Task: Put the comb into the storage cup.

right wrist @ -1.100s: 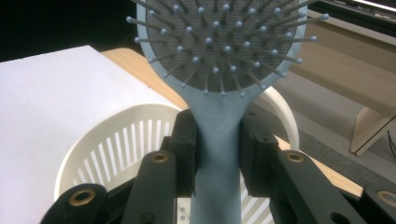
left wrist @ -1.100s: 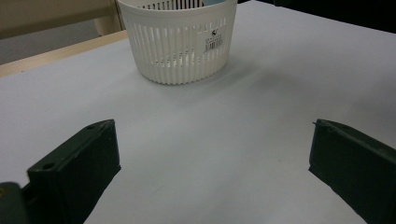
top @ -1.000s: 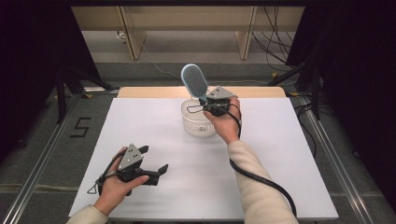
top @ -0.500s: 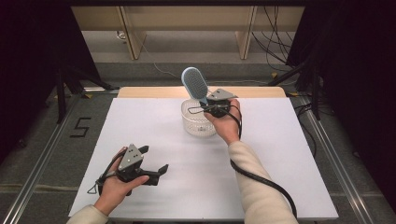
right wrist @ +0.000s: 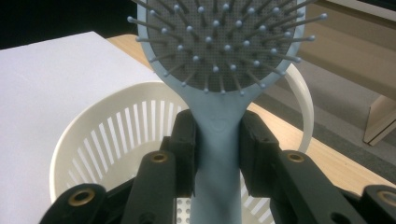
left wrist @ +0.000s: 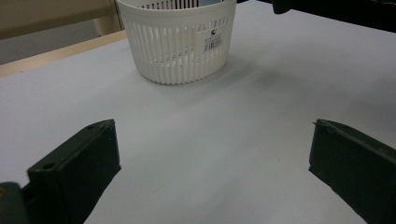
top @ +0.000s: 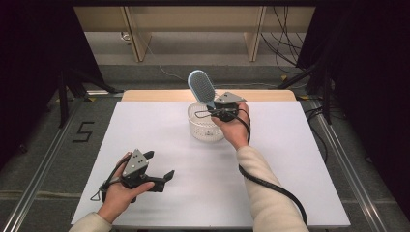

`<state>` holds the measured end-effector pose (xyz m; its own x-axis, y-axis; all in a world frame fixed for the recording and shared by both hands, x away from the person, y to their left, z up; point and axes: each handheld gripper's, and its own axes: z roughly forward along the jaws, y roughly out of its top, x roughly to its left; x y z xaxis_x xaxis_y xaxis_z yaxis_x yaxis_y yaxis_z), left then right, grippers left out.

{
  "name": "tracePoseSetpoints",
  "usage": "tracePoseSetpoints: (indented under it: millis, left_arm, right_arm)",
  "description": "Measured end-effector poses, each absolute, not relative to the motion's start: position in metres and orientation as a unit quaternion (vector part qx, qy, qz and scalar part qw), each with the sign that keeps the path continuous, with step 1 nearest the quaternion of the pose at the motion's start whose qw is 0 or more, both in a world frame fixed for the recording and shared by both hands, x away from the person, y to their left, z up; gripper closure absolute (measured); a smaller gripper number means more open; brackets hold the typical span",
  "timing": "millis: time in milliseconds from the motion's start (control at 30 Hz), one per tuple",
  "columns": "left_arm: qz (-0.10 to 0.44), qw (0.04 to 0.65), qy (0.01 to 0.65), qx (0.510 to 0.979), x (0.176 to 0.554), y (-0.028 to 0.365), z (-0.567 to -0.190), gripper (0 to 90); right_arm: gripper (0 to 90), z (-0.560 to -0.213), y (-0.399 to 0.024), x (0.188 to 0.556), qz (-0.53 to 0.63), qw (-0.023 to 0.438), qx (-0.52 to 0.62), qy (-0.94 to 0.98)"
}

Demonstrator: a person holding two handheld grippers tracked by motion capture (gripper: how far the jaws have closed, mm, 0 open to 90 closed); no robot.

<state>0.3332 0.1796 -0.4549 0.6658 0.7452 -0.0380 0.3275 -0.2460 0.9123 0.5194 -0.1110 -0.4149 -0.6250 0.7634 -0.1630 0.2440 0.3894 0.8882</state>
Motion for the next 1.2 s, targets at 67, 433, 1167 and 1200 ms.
tracePoseSetpoints:
  millis: [67,433,1167,1200]
  left_arm:
    - [0.208,0.503,0.352,0.762,0.333,0.18,-0.455,1.2]
    - [0.207,0.503,0.352,0.762,0.333,0.18,-0.455,1.2]
    - [0.206,0.501,0.352,0.764,0.334,0.179,-0.456,1.1]
    - [0.206,0.5,0.352,0.764,0.334,0.179,-0.456,1.2]
  right_arm:
    - [70.0,-0.415,-0.111,0.519,0.449,0.287,0.322,0.783]
    - [69.7,-0.414,-0.11,0.52,0.439,0.278,0.316,0.794]
    - [40.0,-0.391,-0.119,0.51,0.425,0.213,0.308,0.824]
    - [38.0,-0.391,-0.12,0.509,0.427,0.212,0.313,0.821]
